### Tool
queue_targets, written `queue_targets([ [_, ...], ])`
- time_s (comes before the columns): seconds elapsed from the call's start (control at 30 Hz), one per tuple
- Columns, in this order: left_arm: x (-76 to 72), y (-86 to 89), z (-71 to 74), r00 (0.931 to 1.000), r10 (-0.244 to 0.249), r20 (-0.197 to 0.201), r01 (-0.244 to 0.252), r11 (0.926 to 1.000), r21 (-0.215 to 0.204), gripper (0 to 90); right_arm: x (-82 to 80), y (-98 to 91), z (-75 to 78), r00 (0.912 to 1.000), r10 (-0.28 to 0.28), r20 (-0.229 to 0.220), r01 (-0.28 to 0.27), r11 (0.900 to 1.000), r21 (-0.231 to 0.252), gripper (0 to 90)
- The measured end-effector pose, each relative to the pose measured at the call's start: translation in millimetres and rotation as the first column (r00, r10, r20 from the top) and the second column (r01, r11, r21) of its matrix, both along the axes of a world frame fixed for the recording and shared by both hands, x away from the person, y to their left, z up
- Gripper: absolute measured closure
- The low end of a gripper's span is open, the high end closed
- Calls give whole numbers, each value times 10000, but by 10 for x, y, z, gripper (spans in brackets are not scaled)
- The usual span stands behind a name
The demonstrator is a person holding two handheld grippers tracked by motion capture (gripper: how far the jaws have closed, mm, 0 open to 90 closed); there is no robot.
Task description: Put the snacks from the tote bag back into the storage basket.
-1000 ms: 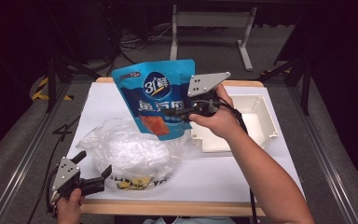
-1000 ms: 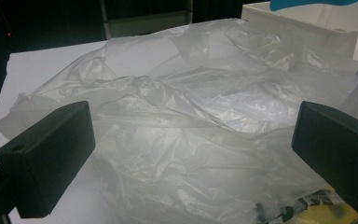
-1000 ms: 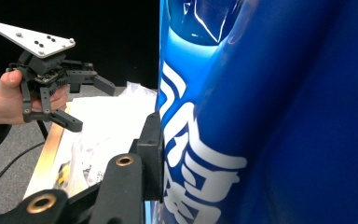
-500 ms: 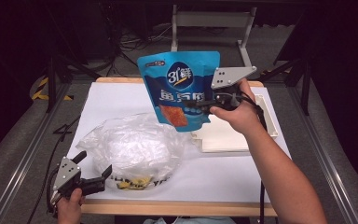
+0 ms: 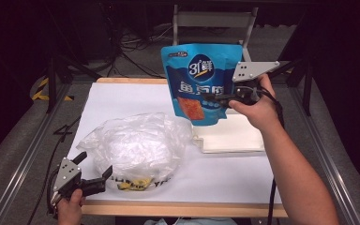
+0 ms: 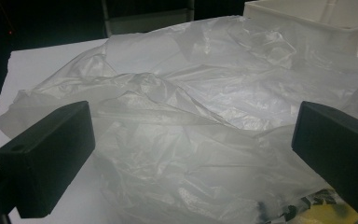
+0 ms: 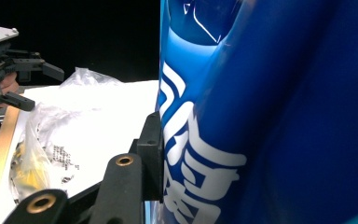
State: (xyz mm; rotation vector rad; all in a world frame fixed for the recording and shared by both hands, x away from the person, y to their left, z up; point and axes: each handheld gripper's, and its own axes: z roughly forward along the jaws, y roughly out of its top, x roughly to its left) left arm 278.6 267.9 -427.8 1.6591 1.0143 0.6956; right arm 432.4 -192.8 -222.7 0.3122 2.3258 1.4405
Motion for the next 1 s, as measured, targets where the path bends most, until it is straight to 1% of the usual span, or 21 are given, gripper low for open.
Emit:
queue_targets([
  [0.13,-2,1,-1,10000,12,-47,-12,10000,-11,2,46,-127,-12,9997,-199,-125,200,9998,68,605],
  [0.23,2,2,-2,10000,19,-46,-19,10000,-3,2,77,-225,-17,9987,-495,-128,496,9987,115,605],
  [0.4,6,1,-4,10000,10,-77,-10,10000,3,2,124,-368,-22,9951,-981,-105,981,9952,-4,605],
  [0.47,6,1,-5,10000,11,-81,-11,10000,3,2,133,-386,-24,9945,-1047,-96,1046,9945,-26,605],
  [0.6,9,4,-9,9999,23,-123,-23,10000,9,2,177,-496,-42,9907,-1348,-204,1346,9909,-94,605],
  [0.83,12,6,-14,9999,72,-137,-72,10000,7,2,299,-685,-83,9829,-1818,-301,1817,9833,-67,603],
  [0.9,11,7,-12,9998,75,-178,-75,10000,35,2,317,-706,-93,9824,-1842,-305,1840,9829,-82,602],
  [1.0,12,5,-13,9998,82,-176,-81,10000,34,2,370,-763,-134,9814,-1871,-428,1869,9823,-81,602],
])
